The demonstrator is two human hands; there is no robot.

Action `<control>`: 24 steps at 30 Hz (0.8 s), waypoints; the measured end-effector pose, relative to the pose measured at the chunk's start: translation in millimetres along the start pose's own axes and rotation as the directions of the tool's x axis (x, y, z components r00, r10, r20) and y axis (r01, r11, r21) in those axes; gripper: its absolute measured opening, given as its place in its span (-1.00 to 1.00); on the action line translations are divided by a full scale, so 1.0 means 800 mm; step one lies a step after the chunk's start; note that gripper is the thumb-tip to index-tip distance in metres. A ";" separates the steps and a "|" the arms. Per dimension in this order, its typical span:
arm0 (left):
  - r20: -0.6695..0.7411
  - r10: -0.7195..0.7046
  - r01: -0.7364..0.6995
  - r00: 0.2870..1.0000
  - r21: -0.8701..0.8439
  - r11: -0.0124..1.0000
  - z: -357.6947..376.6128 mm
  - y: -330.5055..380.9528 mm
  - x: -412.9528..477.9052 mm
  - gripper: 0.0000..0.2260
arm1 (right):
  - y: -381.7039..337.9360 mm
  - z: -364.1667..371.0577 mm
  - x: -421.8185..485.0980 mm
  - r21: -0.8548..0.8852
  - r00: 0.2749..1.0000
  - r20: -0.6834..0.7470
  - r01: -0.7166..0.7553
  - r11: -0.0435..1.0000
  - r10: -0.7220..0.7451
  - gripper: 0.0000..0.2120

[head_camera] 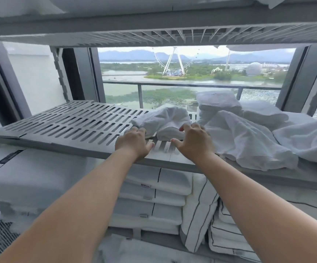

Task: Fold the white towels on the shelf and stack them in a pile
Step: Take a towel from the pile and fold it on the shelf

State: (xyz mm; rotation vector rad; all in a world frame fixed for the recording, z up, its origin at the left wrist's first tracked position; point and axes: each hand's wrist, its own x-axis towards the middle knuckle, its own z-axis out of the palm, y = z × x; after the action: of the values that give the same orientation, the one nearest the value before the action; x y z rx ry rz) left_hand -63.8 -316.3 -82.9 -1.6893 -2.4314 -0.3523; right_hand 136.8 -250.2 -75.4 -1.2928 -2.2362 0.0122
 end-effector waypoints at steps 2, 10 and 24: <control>-0.006 -0.003 0.003 1.000 0.010 1.000 0.005 -0.004 0.019 -0.41 | -0.002 0.011 0.020 0.001 1.000 -0.005 0.006 1.000 -0.006 -0.46; -0.091 0.041 -0.044 0.995 -0.040 0.998 0.017 -0.019 0.103 -0.42 | -0.008 0.067 0.124 0.091 1.000 0.000 -0.021 0.996 0.021 -0.51; -0.099 0.360 -0.369 0.928 -0.108 0.923 0.056 -0.038 0.202 -0.44 | 0.003 0.131 0.211 0.075 0.981 0.106 -0.170 0.983 0.162 -0.59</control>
State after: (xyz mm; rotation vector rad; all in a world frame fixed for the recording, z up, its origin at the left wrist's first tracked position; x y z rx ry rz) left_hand -148.6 -168.4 -86.6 -2.0880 -2.0170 -0.5125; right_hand 25.4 -86.5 -88.1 -1.4580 -2.1784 0.2347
